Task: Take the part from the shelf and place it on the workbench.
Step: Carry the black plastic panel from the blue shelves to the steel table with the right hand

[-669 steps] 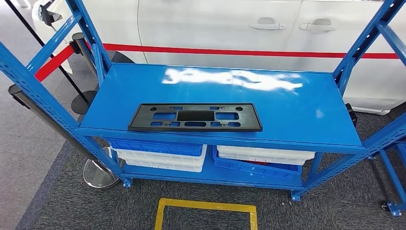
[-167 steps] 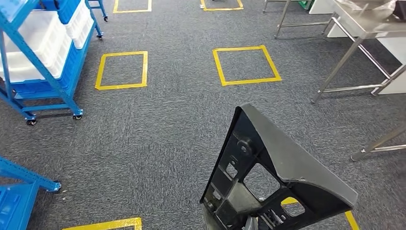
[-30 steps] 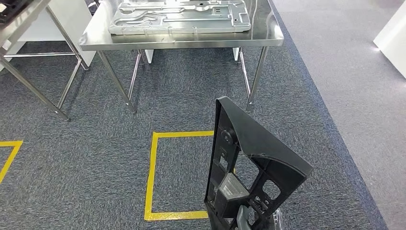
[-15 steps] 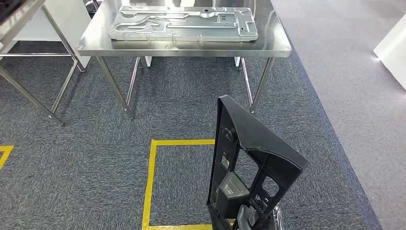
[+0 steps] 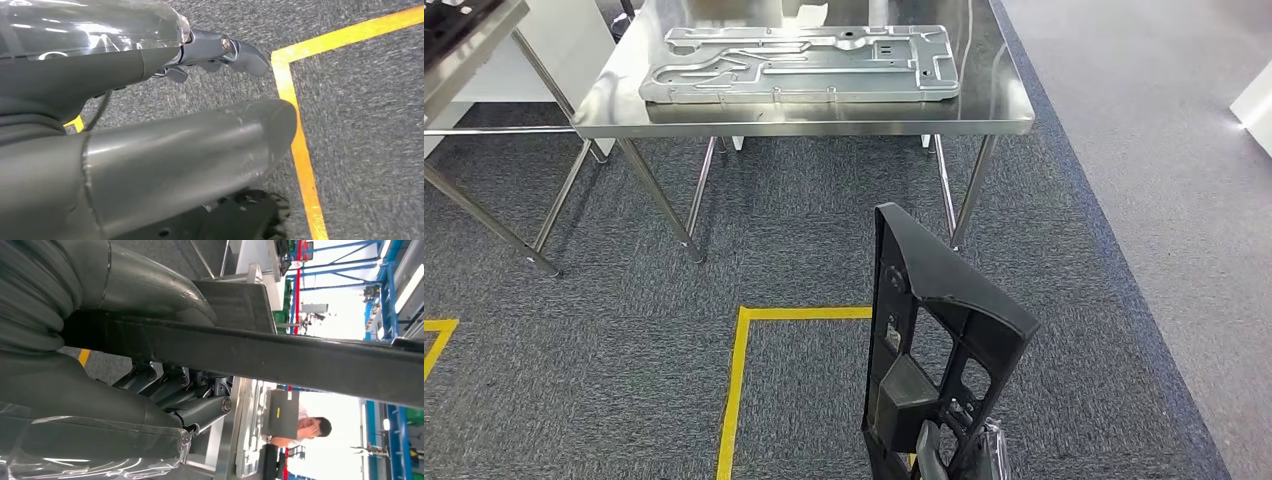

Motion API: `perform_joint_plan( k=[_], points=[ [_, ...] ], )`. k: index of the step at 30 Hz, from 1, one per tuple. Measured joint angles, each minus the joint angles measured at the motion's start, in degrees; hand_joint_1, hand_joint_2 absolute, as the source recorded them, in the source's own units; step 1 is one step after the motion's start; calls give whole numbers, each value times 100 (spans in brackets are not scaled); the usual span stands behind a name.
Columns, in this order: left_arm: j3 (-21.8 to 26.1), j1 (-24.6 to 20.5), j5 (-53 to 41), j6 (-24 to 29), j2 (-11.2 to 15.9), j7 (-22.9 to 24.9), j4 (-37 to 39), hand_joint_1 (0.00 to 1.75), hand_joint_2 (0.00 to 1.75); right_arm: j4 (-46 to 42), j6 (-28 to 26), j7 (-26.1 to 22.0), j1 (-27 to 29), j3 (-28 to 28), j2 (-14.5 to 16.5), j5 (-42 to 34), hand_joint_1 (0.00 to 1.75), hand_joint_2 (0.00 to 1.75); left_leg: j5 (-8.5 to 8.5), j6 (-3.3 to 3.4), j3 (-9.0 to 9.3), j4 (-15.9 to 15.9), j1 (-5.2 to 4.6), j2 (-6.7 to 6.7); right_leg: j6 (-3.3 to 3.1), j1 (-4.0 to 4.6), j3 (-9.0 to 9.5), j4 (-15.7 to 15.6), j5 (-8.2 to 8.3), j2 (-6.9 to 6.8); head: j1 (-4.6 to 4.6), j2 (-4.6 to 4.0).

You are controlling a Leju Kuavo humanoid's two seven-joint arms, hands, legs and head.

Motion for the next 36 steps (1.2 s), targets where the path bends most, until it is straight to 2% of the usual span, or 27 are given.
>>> perform_joint_plan(
  k=[1, 2, 3, 4, 6, 7, 8, 10, 12, 14, 16, 17, 18, 19, 20, 21, 22, 23, 25, 27, 28, 29, 30, 32, 33, 34, 36],
  points=[
    [0, 3, 2, -1, 5, 2, 0, 0, 0, 15, 0, 1, -3, -1, 1, -8, 175, 175, -144, -13, -223, 319, -1, 2, -18, 12, 15, 0, -23, -5, -3, 0],
    [1, 10, 5, -1, 11, 5, 0, 0, 0, 34, -1, 1, -4, -1, 1, -12, 175, 175, -207, -23, -398, 521, -2, 2, -27, 25, 36, 0, -46, -4, -5, 0],
    [1, 19, 9, -1, 19, 10, 0, 0, 0, 51, -2, 1, -4, -2, 1, -16, 175, 175, -148, -20, -496, 549, -5, 2, -33, 39, 65, 1, -69, -2, -5, 0],
    [2, 26, 12, -1, 25, 14, 0, 0, 0, 64, -3, 1, -4, -3, 1, -17, 175, 175, 41, 2, -501, 379, -11, 2, -33, 51, 105, 1, -94, 1, -6, 0],
    [2, 32, 16, -1, 32, 18, 0, 0, 0, 77, -8, 2, -5, -4, 1, -20, 175, 175, 542, 85, -327, -290, -40, 4, -20, 67, 197, 1, -143, 2, -3, 0],
    [2, 29, 17, -4, 36, 18, 0, 0, 0, 81, -11, 4, -8, -4, 1, -18, 175, 175, 611, 120, -259, -552, -66, 5, -5, 72, 222, 5, -158, 5, 3, -1],
    [1, 25, 17, -11, 40, 18, -1, 0, 0, 89, -20, 16, -15, -5, 1, -11, 175, 175, 608, 151, -225, -703, -90, 4, 24, 75, 230, 9, -179, 6, 8, -1],
    [1, 29, 21, -35, 51, 16, -1, 0, 0, 105, -94, 94, -26, -7, 2, 70, 175, 175, 522, 202, -230, -767, -119, -1, 96, 83, 227, 9, -215, 11, 12, -1],
    [2, 46, 28, -55, 56, 17, -1, 0, 0, 115, -285, 274, -27, -12, 9, 294, 175, 175, 696, 270, -159, -854, -81, 1, 167, 92, 247, 56, -267, -1, 16, 0],
    [2, 44, 29, -63, 56, 26, 0, 0, 0, 123, -573, 510, -33, -27, 16, 650, 175, 175, 785, 320, -86, -925, -44, 11, 240, 77, 101, 403, -456, -21, 41, 0],
    [2, 37, 26, -69, 63, 36, 0, 0, 0, 143, -862, 725, -46, -61, 17, 995, 175, 175, 769, 343, -63, -937, -50, 20, 313, 36, -266, 1045, -740, -32, 60, -1],
    [2, 39, 23, -74, 67, 40, 0, 0, 0, 158, -973, 809, -50, -82, 18, 1121, 175, 175, 752, 345, -49, -936, -51, 22, 343, 13, -432, 1302, -805, -34, 60, -1],
    [2, 45, 20, -80, 72, 44, 0, 0, 0, 175, -1047, 874, -54, -100, 20, 1215, 175, 175, 726, 338, -24, -934, -51, 20, 367, -8, -521, 1397, -763, -40, 60, -1],
    [2, 50, 15, -88, 74, 48, 0, 0, 0, 188, -1108, 927, -59, -115, 22, 1297, 175, 175, 695, 327, 14, -933, -48, 16, 384, -28, -509, 1293, -613, -49, 60, 0],
    [2, 55, 9, -97, 74, 51, 0, 0, 0, 196, -1171, 973, -66, -129, 29, 1374, 175, 175, 657, 310, 66, -933, -45, 11, 391, -45, -401, 1005, -381, -59, 60, 0],
    [2, 60, 2, -108, 75, 55, 0, 0, 0, 202, -1251, 1016, -84, -144, 40, 1454, 175, 175, 614, 288, 113, -937, -42, 8, 383, -54, -250, 660, -179, -71, 62, -1],
    [2, 56, -6, -120, 77, 60, 0, 0, 0, 205, -1345, 1065, -115, -157, 59, 1545, 175, 175, 569, 254, 149, -935, -47, 6, 359, -45, -113, 346, -52, -79, 65, -1],
    [1, 50, -11, -133, 85, 69, 0, 0, 0, 207, -1447, 1123, -158, -171, 85, 1647, 175, 175, 535, 217, 173, -943, -51, 5, 322, -31, -21, 143, -2, -83, 65, -1],
    [-1, 30, -17, -159, 106, 93, 0, 0, 0, 210, -1599, 1263, -280, -215, 149, 1866, 175, 175, 492, 141, 204, -982, -61, 9, 233, 7, 22, 42, -63, -76, 57, -1],
    [-3, 3, -21, -173, 127, 112, -1, 0, 0, 208, -1653, 1384, -409, -280, 209, 2013, 175, 175, 451, 75, 273, -1011, -57, 20, 150, -9, 91, -10, -98, -61, 45, -1],
    [-4, -11, -21, -176, 136, 116, -1, 0, 0, 206, -1661, 1419, -462, -304, 235, 2043, 175, 175, 402, 50, 256, -909, -53, 24, 104, -20, 153, -52, -120, -65, 29, -1],
    [-4, -21, -22, -177, 145, 119, -1, 0, 0, 205, -1667, 1440, -504, -322, 257, 2057, 175, 175, 314, 29, 156, -675, -47, 27, 62, -32, 225, -92, -146, -74, 16, 0],
    [-4, -21, -22, -178, 156, 121, 0, 0, 0, 205, -1674, 1450, -533, -334, 276, 2062, 175, 175, 202, 15, -45, -310, -40, 27, 29, -30, 287, -112, -183, -87, 2, 0],
    [-5, -4, -30, -186, 177, 122, 0, 0, 0, 207, -1710, 1459, -574, -357, 298, 2063, 175, 175, 26, -11, -587, 472, -38, 27, -4, -19, 393, -118, -278, -95, -15, 0],
    [-7, 11, -42, -198, 185, 122, 0, 0, 0, 209, -1746, 1461, -590, -375, 302, 2064, 175, 175, 75, -18, -793, 670, -37, 27, -5, -15, 455, -118, -333, -89, -20, 0],
    [-15, 22, -63, -212, 191, 122, 0, 0, 0, 212, -1793, 1456, -620, -407, 307, 2071, 175, 175, 252, -19, -899, 645, -36, 27, 0, -13, 528, -117, -391, -80, -21, 0],
    [-47, 32, -124, -242, 206, 123, 0, 0, 0, 221, -1884, 1416, -757, -536, 341, 2124, 175, 175, 834, 3, -844, 48, -34, 31, 26, -13, 694, -119, -519, -64, -23, 0]
  ],
)
